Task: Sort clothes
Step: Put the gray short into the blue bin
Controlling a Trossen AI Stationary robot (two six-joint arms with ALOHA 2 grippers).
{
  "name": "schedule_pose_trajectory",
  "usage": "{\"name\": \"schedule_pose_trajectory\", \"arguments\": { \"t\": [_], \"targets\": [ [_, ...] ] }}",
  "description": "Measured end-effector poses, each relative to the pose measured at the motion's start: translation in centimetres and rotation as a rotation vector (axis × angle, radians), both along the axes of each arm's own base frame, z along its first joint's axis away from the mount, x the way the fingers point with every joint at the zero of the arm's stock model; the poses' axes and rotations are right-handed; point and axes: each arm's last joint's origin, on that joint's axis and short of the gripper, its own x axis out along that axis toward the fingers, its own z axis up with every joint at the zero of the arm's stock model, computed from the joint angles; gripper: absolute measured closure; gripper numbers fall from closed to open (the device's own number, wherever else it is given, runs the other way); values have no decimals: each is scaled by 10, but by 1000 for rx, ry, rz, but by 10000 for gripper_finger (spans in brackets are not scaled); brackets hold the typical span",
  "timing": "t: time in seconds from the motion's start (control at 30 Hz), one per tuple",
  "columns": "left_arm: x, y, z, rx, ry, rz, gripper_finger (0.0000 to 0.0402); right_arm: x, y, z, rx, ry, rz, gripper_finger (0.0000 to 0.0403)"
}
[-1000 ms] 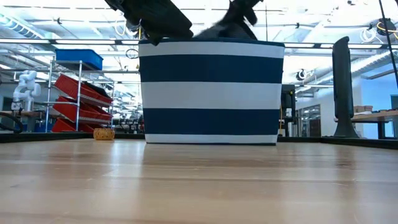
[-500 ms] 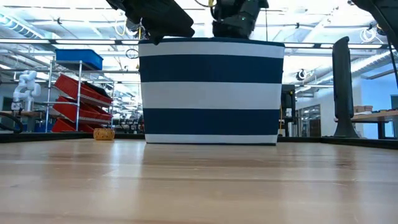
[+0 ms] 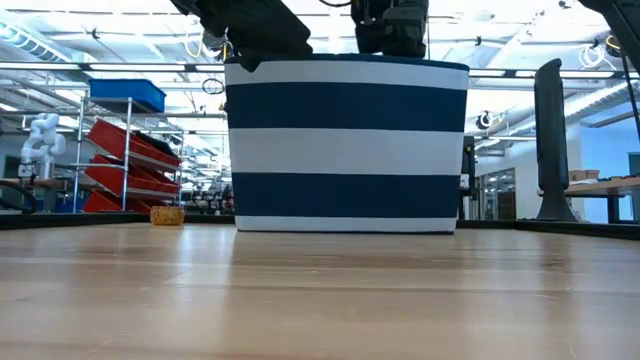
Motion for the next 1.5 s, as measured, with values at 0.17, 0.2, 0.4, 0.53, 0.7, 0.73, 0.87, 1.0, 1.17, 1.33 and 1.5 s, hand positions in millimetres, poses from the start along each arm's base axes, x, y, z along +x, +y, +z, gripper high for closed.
{"name": "schedule_pose_trajectory", "arguments": {
  "t": [0.17,0.2,0.4,0.53,0.7,0.73,0.87,1.0,1.17,1.33,1.5],
  "targets": [
    [0,0,0,0,-1,-1,279,-6,3,16,-45,-84,13,302],
    [0,0,0,0,-1,-1,279,-8,4,19,-52,-98,14,288],
    [0,0,0,1,-1,0,279,-24,11,49,-101,-199,12,231],
    [0,0,0,1,0,0,279,-32,15,78,-164,-326,14,219],
    [0,0,1,0,-11,-1,279,-21,7,109,-361,-613,-6,224],
    [0,0,1,0,-12,-1,279,-16,3,110,-391,-657,-5,226],
    [1,0,1,-1,-11,0,279,6,-21,96,-452,-733,-12,233],
    [0,0,1,-2,-11,0,279,21,-56,51,-426,-663,-90,236],
    [0,0,1,1,-8,0,279,32,-84,-26,-361,-598,-199,237],
    [0,0,1,7,-8,-4,279,35,-83,-92,-327,-619,-228,237],
    [0,0,1,7,-8,-4,279,26,-74,-140,-272,-611,-236,237]
  ]
}}
